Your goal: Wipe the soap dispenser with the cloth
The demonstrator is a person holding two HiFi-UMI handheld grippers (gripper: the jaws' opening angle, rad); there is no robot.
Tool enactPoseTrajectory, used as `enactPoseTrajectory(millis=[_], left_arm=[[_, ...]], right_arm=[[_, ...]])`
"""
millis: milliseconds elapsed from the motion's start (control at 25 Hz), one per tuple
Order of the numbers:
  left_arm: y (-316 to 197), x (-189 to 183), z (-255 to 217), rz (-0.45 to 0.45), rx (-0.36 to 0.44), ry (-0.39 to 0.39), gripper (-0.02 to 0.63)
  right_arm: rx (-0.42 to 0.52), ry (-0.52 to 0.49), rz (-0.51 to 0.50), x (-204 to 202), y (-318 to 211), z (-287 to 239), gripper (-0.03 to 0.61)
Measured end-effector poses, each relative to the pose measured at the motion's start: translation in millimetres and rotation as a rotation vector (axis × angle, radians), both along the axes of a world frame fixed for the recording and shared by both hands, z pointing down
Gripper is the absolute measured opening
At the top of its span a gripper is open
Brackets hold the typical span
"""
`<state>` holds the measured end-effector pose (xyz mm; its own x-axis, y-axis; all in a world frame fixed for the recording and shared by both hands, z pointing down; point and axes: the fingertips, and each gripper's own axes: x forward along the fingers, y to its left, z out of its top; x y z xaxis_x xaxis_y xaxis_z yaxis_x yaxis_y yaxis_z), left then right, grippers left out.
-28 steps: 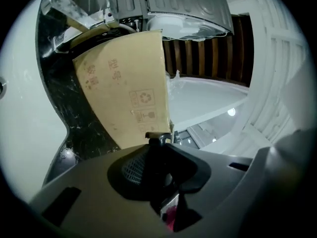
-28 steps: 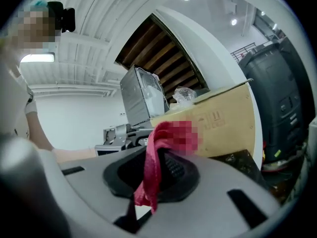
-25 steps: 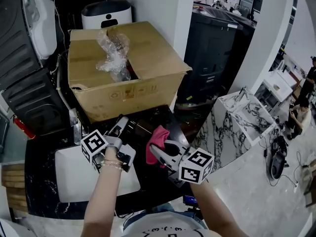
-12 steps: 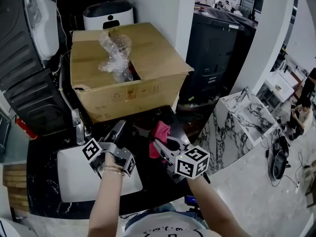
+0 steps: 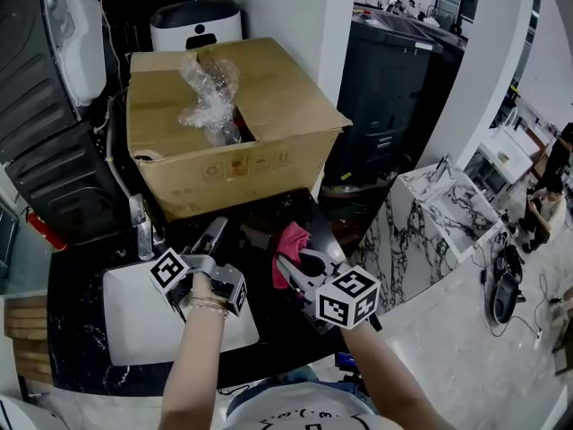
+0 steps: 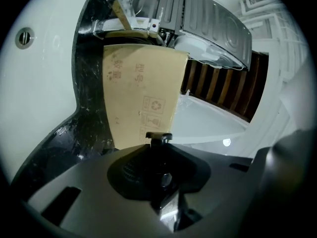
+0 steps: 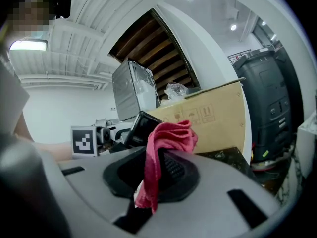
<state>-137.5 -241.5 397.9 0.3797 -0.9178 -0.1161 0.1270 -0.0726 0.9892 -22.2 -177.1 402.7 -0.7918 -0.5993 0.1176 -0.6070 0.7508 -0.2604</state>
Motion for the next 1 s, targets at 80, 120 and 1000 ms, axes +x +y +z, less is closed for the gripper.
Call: enactPoseTrajectory(millis=[80,120,1000], left_arm=[[-2,0,3,-0.016,-0.004,-0.046,0.104],[-3,-1,6,-0.022,-0.006,-0.061,0.104],[3,29,2,-0.071,0.429,-1.227,0.104]], right_arm=[[0.017,-0.007,-0.03,-6,9,-5,0.051],[0.028,-0.011,-0.045,-9,13,-8,0.051],[-0.02,-0.077,0.082,60,1,-12,0.051]])
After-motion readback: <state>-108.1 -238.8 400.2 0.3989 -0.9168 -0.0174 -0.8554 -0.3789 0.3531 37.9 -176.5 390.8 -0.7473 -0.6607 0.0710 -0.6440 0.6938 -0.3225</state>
